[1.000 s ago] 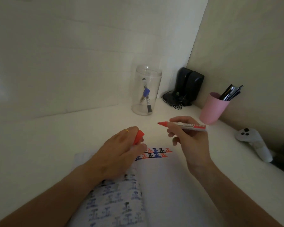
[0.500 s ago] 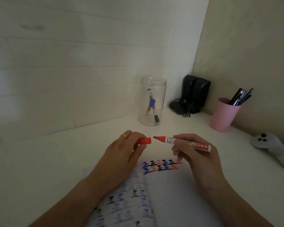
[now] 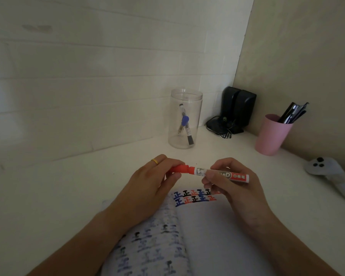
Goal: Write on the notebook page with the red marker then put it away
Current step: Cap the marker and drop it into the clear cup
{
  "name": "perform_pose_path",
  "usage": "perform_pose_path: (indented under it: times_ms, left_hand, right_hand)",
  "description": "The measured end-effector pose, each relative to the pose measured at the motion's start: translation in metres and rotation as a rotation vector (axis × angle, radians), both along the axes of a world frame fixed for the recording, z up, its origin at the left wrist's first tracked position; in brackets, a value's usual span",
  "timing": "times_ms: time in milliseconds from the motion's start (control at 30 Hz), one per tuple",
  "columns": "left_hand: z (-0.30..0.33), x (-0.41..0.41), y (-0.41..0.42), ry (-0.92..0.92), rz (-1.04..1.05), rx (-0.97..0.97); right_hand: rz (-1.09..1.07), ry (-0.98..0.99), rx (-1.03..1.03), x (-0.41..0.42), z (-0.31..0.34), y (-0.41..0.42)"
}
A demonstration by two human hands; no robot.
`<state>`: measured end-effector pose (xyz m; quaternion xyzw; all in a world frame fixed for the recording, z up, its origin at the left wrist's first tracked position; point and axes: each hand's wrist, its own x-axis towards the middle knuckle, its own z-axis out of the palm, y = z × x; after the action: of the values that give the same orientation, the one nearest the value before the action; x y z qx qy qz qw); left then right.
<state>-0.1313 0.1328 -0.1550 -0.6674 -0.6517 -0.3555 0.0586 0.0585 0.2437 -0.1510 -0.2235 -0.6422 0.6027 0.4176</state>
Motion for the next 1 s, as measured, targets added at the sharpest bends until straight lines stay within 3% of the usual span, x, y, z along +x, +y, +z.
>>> perform_pose_path:
  times_ms: [233,700,867,1000]
  left_hand:
    - [0.009,0.005,-0.006,-0.214,-0.040,0.065]
    - [0.008,0.026,-0.011,-0.385,-0.118,0.095]
    - [0.003,0.027,-0.012,-0.361,-0.078,0.036]
    - [0.004,0.023,-0.008,-0.283,-0.096,0.122]
  right_hand:
    - [0.034,0.008,-0.037,0.004,0.003,-0.001]
    - [0.174,0.081,-0.039,0.012,0.006,-0.001]
    - [0.130,0.001,0.024,0.016,0.003,0.000]
    - [0.193,-0.108,0.009,0.012,-0.006,-0.012]
